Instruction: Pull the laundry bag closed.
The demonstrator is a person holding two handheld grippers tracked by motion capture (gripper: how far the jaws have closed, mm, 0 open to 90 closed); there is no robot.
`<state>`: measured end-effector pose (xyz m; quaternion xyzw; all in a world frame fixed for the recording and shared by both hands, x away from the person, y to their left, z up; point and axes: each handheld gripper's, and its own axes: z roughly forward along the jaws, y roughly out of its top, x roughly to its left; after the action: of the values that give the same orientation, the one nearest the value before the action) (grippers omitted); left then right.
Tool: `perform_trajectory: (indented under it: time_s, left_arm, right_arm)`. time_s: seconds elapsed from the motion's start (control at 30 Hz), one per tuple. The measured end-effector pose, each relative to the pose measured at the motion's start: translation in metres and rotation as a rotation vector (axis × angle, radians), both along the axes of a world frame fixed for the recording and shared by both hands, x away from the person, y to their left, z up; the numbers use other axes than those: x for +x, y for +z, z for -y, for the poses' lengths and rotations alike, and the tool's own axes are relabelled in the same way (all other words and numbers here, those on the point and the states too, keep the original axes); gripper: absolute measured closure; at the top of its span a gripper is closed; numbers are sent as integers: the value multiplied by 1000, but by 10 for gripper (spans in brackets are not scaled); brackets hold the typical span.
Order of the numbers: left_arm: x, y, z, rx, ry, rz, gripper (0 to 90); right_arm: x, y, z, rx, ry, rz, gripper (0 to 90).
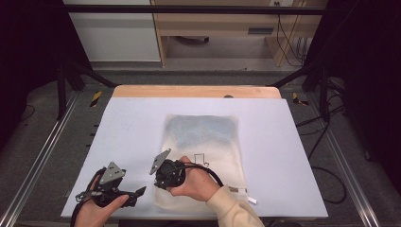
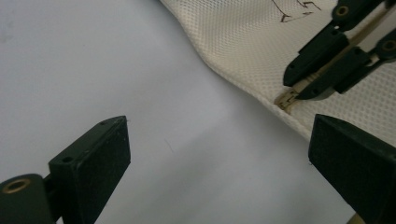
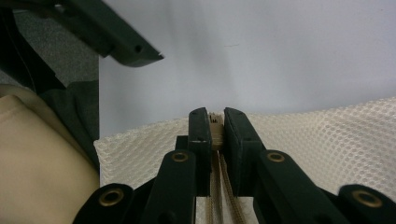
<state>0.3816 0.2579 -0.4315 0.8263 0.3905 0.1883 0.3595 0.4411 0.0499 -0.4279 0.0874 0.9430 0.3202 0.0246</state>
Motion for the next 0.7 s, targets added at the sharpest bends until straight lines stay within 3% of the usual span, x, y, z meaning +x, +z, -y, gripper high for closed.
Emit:
perform_trajectory:
  time_s: [0.23,0.3,0.43,0.6,0.63,0.7]
  left_arm:
    - [2,-1,2,-9,4,-17,68]
    - [3,-3,4,-41,-6,-34,75]
    - [2,-5,8,-32,-26,-29,93]
    - [-1,-4,12,-63,-57,-29,128]
    - [-1,-6,14,-93,-71,-46,131]
    - [-1,-7,17,-108,-83,-59,140]
  right_arm:
    - [2,0,3,31,-17,-1,819]
    - [1,1,5,47,-22,3,818]
    - [2,2,8,50,-24,8,818]
    - [1,3,6,54,-34,25,818]
    - [0,4,5,52,-39,23,818]
    - [1,4,5,57,-42,27,818]
